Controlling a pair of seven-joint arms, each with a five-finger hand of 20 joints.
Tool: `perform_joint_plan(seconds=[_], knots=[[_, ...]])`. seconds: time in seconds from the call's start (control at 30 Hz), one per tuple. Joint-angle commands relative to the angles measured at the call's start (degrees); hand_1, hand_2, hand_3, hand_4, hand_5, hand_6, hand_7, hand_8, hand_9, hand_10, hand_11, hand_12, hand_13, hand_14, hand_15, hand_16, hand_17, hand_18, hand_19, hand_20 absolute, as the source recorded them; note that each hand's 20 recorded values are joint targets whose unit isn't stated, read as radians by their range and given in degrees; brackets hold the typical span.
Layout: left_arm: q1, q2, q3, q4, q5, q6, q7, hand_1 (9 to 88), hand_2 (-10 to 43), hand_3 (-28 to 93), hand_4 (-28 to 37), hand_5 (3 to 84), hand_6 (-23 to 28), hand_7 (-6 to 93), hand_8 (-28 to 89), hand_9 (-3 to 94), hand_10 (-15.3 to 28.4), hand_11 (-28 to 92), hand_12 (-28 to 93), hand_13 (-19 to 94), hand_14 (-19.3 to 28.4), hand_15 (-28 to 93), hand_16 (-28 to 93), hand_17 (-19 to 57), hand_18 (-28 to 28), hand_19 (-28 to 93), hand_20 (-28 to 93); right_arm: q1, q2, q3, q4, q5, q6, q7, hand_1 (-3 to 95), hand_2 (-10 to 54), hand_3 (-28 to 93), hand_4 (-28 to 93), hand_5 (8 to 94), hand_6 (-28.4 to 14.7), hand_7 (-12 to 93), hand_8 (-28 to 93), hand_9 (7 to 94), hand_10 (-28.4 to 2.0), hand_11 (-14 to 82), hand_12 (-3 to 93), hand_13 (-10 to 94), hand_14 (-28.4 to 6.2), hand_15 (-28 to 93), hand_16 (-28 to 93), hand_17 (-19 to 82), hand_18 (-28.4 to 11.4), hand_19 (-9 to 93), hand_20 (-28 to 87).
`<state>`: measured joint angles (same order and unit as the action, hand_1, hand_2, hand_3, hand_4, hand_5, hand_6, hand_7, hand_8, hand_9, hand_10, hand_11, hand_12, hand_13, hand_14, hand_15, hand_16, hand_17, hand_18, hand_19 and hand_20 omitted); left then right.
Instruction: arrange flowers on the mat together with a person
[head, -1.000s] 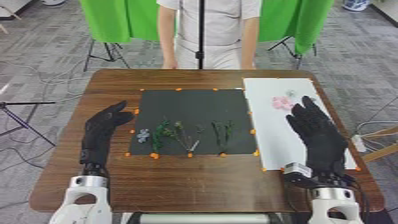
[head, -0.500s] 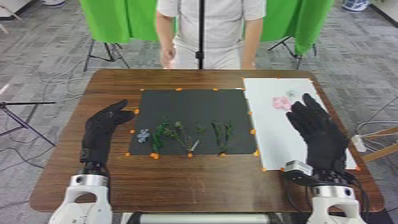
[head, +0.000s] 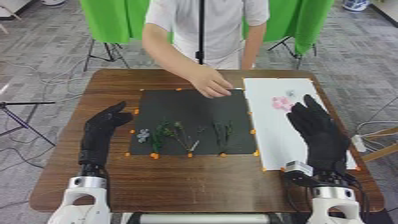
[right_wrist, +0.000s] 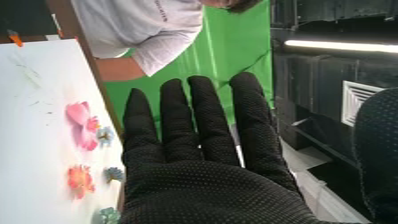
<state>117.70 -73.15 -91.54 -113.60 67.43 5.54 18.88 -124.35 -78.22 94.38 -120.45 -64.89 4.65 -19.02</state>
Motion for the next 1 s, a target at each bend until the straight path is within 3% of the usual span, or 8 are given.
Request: perform_joint_plan(seconds=[0.03,1.0], knots=[[0.8,-0.51,-0.25,-0.06,-0.31,-0.36,-0.72,24.3,1.3,69,-21.9,50.8,4.0,14.1,-5,51.5,14.2,23,16,42,19.0,23,2,10.6,12.7,8,21,-0.8,-0.4,-0.3,-0.7,0.6,1.0,-1.1,5.8,3.2,79,-17,40.8,0.7,8,-7,41.3,-13.4,4.5,10.5,32,-9.9,11,10,20,-13.8,1,27],[1.1,-0.56,-0.55,-0.12,-1.24,-0.25,-0.96,24.5,0.9,70,-22.0,50.8,4.2,13.9,-5,51.3,14.3,23,16,42,18.8,23,2,10.5,12.6,8,21,-0.6,-0.1,-0.6,-0.6,1.3,2.0,-1.6,5.8,3.3,79,-17,42.1,0.5,8,-8,42.9,-13.6,4.8,10.8,33,-10.1,12,10,21,-13.9,1,28]])
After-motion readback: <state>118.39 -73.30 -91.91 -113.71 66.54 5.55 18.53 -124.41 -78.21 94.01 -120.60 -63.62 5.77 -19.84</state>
